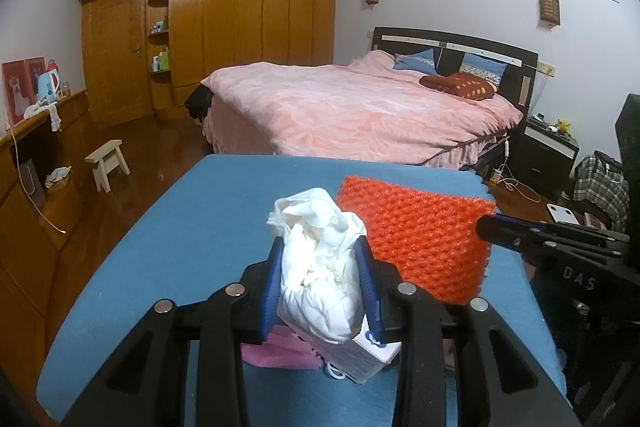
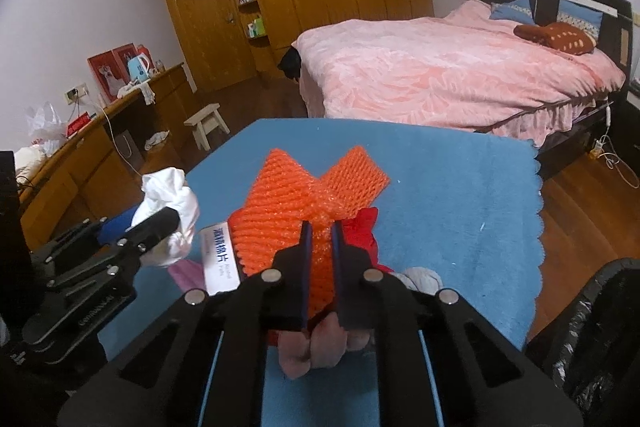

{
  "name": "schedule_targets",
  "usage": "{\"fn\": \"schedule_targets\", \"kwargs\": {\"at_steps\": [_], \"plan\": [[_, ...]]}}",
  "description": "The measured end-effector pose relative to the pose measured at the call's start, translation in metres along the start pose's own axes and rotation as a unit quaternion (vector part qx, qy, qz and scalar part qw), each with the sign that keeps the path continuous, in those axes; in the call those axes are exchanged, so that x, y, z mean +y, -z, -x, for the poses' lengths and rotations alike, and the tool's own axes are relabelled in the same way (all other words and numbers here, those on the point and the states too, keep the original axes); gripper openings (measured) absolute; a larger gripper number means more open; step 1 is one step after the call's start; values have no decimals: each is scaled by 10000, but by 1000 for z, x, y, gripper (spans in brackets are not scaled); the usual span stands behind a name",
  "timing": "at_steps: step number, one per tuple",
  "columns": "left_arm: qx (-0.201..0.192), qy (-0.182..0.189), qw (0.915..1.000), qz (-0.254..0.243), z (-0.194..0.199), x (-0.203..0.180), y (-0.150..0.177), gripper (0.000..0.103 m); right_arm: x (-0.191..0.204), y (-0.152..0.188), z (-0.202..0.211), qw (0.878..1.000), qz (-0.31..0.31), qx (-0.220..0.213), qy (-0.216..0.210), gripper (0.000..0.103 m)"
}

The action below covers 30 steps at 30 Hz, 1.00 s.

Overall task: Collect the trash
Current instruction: 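Grasp the orange mesh pad with the right tool while the left tool holds the tissue, then carry tissue and mesh pad over the bin and open both tools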

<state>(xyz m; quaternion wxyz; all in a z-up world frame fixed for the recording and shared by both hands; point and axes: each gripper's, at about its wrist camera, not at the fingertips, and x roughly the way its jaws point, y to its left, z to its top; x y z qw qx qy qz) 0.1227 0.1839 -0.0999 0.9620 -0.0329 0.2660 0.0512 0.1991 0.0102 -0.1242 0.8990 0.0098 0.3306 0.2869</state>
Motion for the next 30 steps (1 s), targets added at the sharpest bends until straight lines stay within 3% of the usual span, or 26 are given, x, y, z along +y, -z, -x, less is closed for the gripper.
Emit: {"fn": "schedule_targets", "kwargs": {"at_steps": [15, 22, 30], "plan": [[-212, 348, 9990, -173, 29, -50, -22, 35, -20, -14, 84, 9974, -154, -684, 159, 8], [-300, 688, 9965, -356, 36, -92, -26, 35, -53, -6, 125, 9940, -342, -866, 573, 8], [-330, 1358, 9883, -615, 37, -160, -25, 35, -102, 20, 171, 9858, -552, -915, 1293, 8]]}}
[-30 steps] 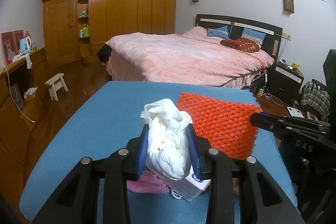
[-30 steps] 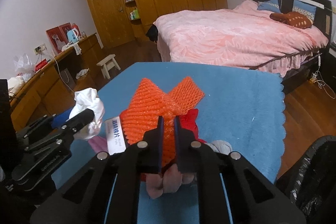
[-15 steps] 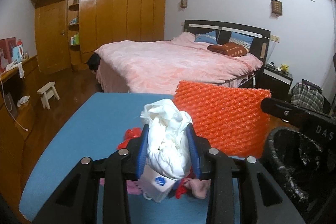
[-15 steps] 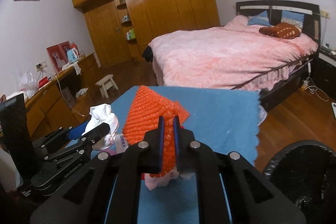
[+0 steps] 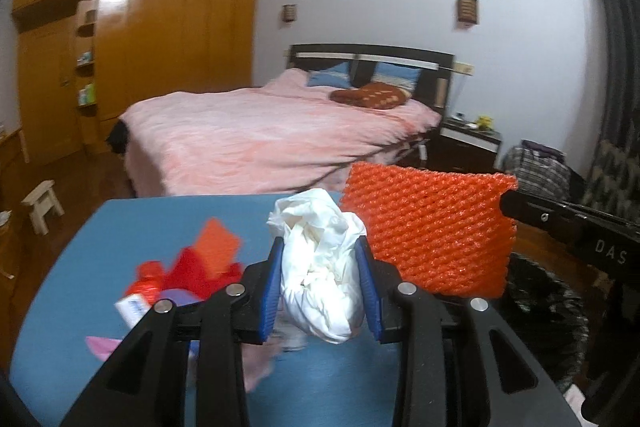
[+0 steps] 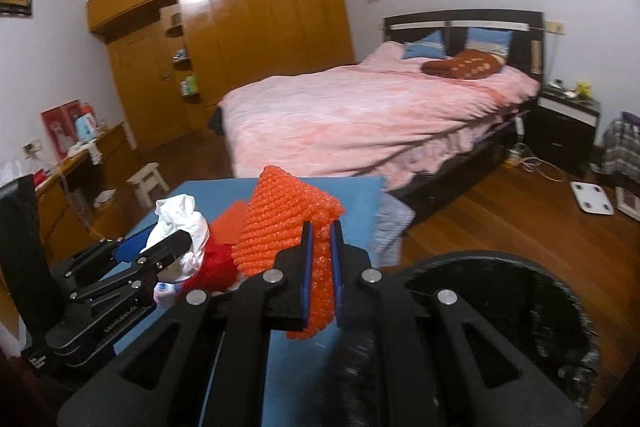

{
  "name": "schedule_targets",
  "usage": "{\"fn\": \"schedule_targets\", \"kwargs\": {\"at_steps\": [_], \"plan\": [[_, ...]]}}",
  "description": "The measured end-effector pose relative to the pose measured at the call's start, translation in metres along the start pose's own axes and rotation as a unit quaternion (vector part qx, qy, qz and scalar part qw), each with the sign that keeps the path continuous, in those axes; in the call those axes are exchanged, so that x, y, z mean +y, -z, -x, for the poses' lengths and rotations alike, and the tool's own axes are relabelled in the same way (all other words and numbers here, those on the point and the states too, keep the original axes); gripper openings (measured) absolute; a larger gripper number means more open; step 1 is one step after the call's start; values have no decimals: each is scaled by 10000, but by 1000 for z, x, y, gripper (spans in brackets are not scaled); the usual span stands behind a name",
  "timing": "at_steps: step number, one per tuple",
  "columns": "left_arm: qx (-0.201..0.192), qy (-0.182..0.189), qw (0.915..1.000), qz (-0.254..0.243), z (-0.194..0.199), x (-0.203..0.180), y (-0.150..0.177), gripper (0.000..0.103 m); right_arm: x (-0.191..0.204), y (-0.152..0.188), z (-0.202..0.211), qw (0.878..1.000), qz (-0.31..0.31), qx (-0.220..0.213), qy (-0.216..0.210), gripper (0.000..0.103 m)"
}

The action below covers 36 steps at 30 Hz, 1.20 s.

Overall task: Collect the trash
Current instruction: 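Carry tissue and mesh pad over the bin and open both tools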

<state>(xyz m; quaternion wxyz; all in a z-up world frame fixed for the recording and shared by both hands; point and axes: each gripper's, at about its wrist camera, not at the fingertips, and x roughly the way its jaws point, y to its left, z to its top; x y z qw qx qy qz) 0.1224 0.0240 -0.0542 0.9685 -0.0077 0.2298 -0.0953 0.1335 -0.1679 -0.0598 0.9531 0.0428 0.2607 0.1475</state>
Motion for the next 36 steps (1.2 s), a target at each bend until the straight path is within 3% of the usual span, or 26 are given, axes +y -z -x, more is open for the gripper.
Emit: {"fn": "schedule_targets", "kwargs": {"at_steps": [13, 21, 24, 25, 27, 29, 33, 35, 36], "plan": [[150, 963, 9947, -337, -32, -105, 10, 35, -106, 46, 54, 9903, -460, 114, 1307, 8], [375, 1353, 9889, -494, -54, -154, 20, 35, -142, 76, 64, 9810, -724, 361, 1765, 8], [481, 1503, 9861, -520, -59, -161, 25, 41, -151, 82, 62, 9781, -777, 480, 1871, 11], [509, 1522, 9857, -515, -62, -160, 26, 48, -152, 84, 61, 9769, -797, 513, 1913, 11], [525, 1542, 9854, -491, -62, -158, 27, 57, -154, 88, 59, 9748, -837, 602, 1976, 17], [516, 1499, 9861, -498, -61, -155, 27, 63, -153, 89, 56, 9731, -859, 652, 2038, 37], [446, 1311, 9891, -497, -57, -142, 26, 73, -150, 90, 52, 9707, -838, 647, 2156, 63], [425, 1186, 9907, -512, -54, -133, 25, 78, -144, 88, 51, 9708, -788, 575, 2191, 82], [383, 1073, 9922, -515, -51, -126, 24, 80, -143, 86, 51, 9713, -767, 522, 2188, 86]]}}
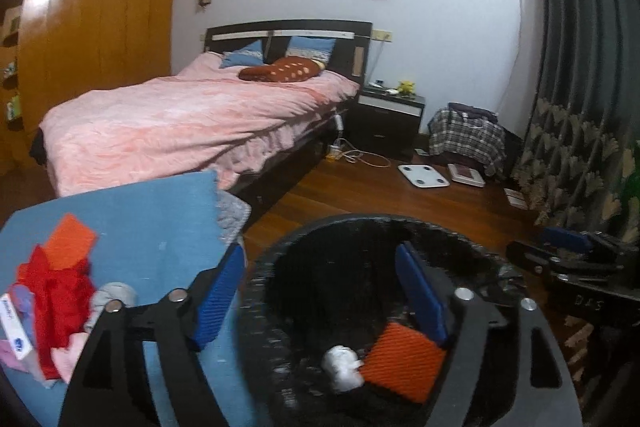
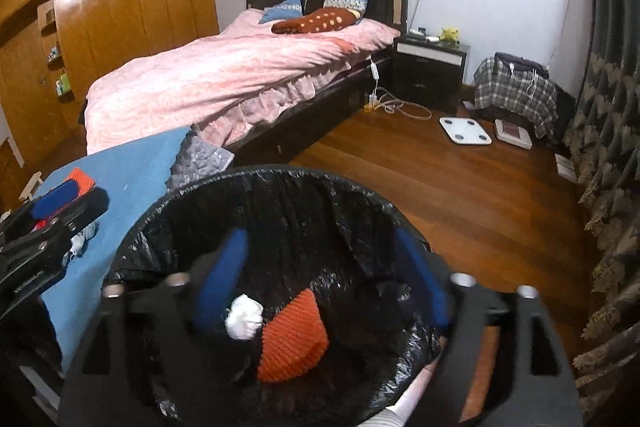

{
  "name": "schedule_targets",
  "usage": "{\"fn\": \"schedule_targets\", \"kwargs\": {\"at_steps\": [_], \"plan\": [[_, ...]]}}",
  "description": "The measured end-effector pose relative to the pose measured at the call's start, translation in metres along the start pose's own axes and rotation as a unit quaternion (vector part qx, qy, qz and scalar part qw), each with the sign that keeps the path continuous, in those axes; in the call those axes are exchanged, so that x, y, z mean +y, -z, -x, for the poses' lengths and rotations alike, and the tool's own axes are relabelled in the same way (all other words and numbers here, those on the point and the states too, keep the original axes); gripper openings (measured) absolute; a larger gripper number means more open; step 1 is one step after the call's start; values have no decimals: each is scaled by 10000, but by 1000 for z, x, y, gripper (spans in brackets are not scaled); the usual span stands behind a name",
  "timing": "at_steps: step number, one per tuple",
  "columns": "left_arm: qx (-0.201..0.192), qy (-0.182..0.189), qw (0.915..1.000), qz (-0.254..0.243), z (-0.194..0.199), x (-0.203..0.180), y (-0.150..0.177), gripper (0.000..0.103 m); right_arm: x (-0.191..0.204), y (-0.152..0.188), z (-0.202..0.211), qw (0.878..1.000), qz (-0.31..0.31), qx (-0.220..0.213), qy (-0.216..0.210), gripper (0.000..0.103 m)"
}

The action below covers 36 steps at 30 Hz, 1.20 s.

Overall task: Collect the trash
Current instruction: 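Carry tissue and mesh pad over the bin and open both tools, then move both tools back to the pile on the table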

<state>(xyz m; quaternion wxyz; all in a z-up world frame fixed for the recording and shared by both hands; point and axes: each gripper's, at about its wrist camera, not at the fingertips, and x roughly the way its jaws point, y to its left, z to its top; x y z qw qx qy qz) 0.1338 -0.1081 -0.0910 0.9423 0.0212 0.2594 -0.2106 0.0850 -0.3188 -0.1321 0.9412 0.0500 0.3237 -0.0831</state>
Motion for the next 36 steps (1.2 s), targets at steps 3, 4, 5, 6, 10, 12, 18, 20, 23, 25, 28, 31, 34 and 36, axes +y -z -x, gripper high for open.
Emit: {"fn": "schedule_targets", "kwargs": {"at_steps": [3, 4, 5, 6, 10, 12, 18, 20, 23, 25, 28, 31, 34, 36], "plan": [[-59, -253, 9997, 39, 13, 20, 1, 85, 12, -3, 5, 9997, 0, -241, -105, 94], [-68, -333, 9994, 53, 16, 27, 2, 87, 16, -5, 6, 9995, -15, -281, -162, 96], [-99, -476, 9988, 79, 21, 36, 3, 88, 21, -7, 7, 9992, -37, -321, -240, 96], [-117, -585, 9982, 112, 26, 43, 3, 88, 27, -10, 8, 9987, -49, -367, -336, 96], [-169, -995, 9946, 249, 45, 75, 9, 89, 59, -18, 8, 9968, 79, -479, -628, 97], [-211, -1238, 9917, 283, 55, 91, 12, 89, 79, -22, 7, 9952, 131, -498, -827, 97], [-213, -1860, 9811, 489, 81, 140, 28, 89, 144, -28, 1, 9879, 481, -505, -1386, 97], [-175, -2012, 9778, 566, 87, 156, 34, 89, 167, -29, -1, 9848, 610, -501, -1550, 97], [-128, -2234, 9724, 658, 94, 177, 41, 89, 193, -29, -7, 9811, 733, -432, -1736, 97], [-95, -2355, 9694, 690, 97, 191, 47, 89, 209, -28, -10, 9784, 817, -391, -1856, 97], [-47, -2504, 9648, 797, 99, 208, 53, 89, 232, -25, -18, 9750, 971, -331, -1972, 97], [19, -2624, 9608, 894, 99, 224, 61, 89, 253, -22, -30, 9734, 1055, -242, -2020, 97], [110, -2706, 9576, 985, 97, 236, 70, 89, 267, -19, -45, 9730, 1087, -132, -2030, 97], [164, -2728, 9564, 1031, 96, 243, 75, 89, 276, -14, -54, 9729, 1125, -67, -2018, 97]]}}
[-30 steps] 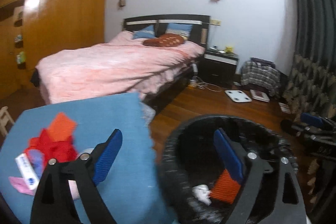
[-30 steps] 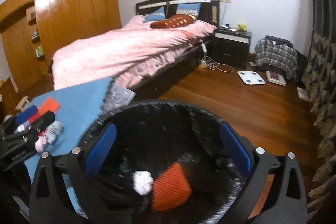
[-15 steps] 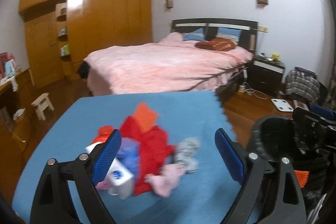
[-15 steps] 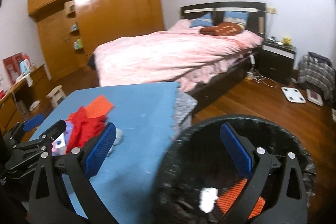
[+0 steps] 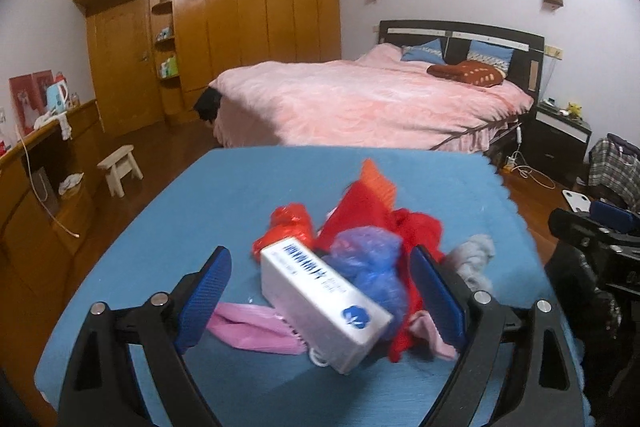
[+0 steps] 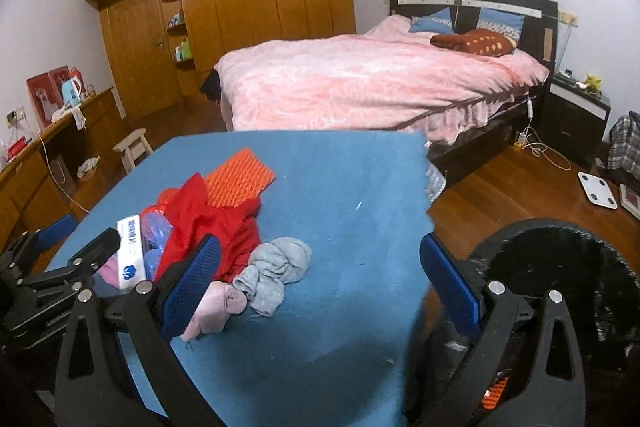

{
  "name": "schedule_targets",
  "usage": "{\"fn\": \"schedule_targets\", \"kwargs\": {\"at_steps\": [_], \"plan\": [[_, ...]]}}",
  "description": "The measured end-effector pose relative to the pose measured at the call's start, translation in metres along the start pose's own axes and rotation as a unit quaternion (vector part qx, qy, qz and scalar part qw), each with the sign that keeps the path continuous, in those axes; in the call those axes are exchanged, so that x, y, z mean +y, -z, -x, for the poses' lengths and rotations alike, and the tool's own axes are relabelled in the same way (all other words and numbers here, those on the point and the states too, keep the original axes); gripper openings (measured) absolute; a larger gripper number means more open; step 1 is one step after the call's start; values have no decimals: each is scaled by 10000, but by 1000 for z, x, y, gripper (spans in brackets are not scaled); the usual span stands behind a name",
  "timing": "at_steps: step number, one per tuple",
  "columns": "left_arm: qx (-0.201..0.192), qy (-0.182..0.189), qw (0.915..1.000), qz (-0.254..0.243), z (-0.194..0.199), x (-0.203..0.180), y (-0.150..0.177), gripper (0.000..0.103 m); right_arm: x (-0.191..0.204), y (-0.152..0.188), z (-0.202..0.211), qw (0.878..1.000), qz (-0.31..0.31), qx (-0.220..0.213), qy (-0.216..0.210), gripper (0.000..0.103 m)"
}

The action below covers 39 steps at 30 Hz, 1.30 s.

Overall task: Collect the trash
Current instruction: 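Move both tools back to the pile on the table, then grasp the grey sock with the right tool while the left tool grasps the white box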

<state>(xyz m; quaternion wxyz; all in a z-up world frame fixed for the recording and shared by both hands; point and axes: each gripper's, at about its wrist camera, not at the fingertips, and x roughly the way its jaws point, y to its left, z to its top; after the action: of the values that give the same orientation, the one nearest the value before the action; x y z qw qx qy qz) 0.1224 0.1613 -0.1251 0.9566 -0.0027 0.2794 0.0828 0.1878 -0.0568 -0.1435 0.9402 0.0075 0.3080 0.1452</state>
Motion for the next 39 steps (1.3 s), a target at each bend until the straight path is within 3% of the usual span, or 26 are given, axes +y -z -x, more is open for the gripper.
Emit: {"fn": "schedule_targets", "kwargs": {"at_steps": [11, 22, 25, 27, 29, 32, 39], "plan": [[166, 30, 9998, 53, -15, 9, 12, 89, 16, 16, -67, 9982, 51, 605, 6, 97], [225, 69, 9997, 85, -20, 9, 18, 89, 23, 17, -90, 9950, 159, 987, -75, 95], [231, 69, 9997, 93, -21, 8, 18, 89, 26, 19, -94, 9936, 212, 1093, -205, 77], [236, 75, 9997, 85, -22, 8, 19, 89, 26, 20, -96, 9923, 210, 1177, -333, 70], [253, 91, 9996, 78, -22, 7, 20, 89, 26, 21, -95, 9908, 176, 1233, -527, 54], [270, 116, 9995, 71, -22, 4, 20, 89, 26, 21, -91, 9907, 154, 1216, -584, 49], [425, 203, 9989, 49, -26, -10, 25, 89, 16, 18, -67, 9936, -6, 990, -542, 49]]}}
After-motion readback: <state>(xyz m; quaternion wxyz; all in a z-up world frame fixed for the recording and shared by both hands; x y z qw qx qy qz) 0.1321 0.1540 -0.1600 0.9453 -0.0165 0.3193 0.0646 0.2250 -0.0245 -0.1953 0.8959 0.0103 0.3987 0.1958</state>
